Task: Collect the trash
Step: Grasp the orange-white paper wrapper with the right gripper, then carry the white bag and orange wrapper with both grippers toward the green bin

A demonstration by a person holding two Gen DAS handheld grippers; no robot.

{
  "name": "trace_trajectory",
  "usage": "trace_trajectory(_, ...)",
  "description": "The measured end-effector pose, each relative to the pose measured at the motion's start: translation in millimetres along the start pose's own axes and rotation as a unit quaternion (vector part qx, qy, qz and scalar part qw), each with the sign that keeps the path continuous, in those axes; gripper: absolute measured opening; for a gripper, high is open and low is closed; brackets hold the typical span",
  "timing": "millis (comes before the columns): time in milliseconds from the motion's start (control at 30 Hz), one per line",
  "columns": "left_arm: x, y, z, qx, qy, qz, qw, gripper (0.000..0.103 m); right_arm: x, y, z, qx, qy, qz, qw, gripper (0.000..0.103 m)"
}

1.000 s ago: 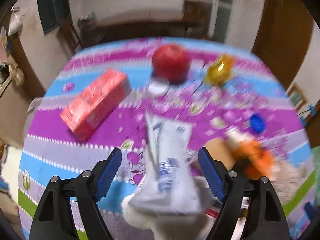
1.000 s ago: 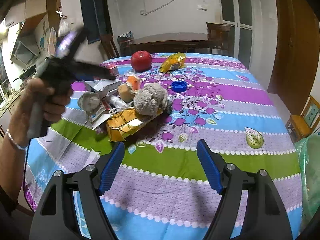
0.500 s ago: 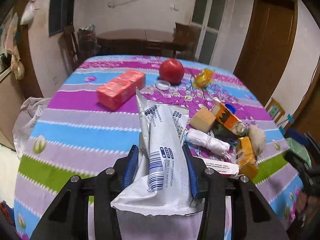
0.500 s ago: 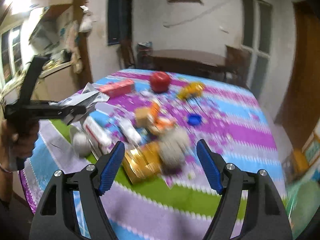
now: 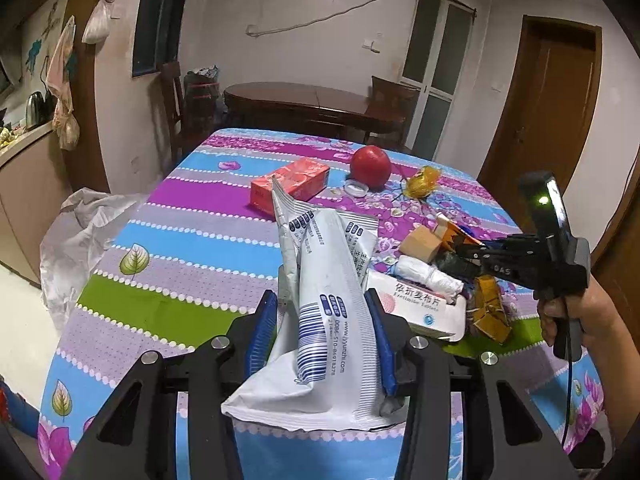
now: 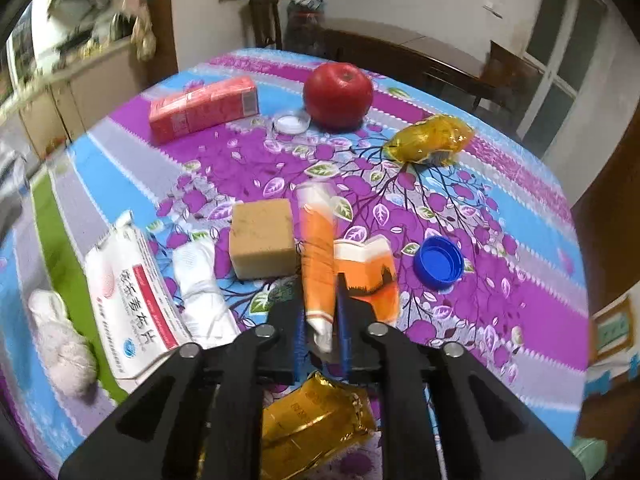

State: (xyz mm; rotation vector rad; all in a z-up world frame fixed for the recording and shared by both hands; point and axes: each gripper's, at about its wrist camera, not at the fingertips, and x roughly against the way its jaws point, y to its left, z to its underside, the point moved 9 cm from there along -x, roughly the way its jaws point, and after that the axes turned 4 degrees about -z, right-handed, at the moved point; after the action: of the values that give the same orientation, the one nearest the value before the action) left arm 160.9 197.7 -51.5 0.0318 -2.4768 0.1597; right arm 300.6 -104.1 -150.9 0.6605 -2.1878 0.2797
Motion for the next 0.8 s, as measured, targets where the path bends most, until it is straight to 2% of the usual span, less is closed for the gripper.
trace_trajectory(67, 1, -4, -3, -0.002, -0.005, -0.002, 1.0000, 0.046, 23, 0, -1, -0.010, -0.032, -0.015, 0.999, 0.010)
trace_trajectory(267, -2, -40, -13, -0.013, -0.012, 0.022, 0.9996, 0.046, 77, 4, -2, -0.054, -0.090, -0.084, 0.991, 0.010)
trace_trajectory(400, -1, -77, -17, -0.039, -0.015, 0.036, 0.9985, 0.046, 118, 6, 10, -0.074, -0.130, -0.092, 0.984, 0.010)
trace_trajectory(567, -3, -120, -13, -0.074, -0.022, 0.032, 0.9965, 0.046, 153, 5, 43, -0.097, -0.162, -0.075, 0.979, 0.010)
trace_trajectory(633, -5, -139, -12, -0.090, -0.030, 0.020, 0.9953, 0.046, 163, 2, 59, -0.104, -0.170, -0.053, 0.978, 0.010)
trace_trajectory(800, -11, -188, -3, -0.125, -0.035, 0.017, 0.9913, 0.046, 177, -19, 95, -0.134, -0.177, 0.000, 0.975, 0.010)
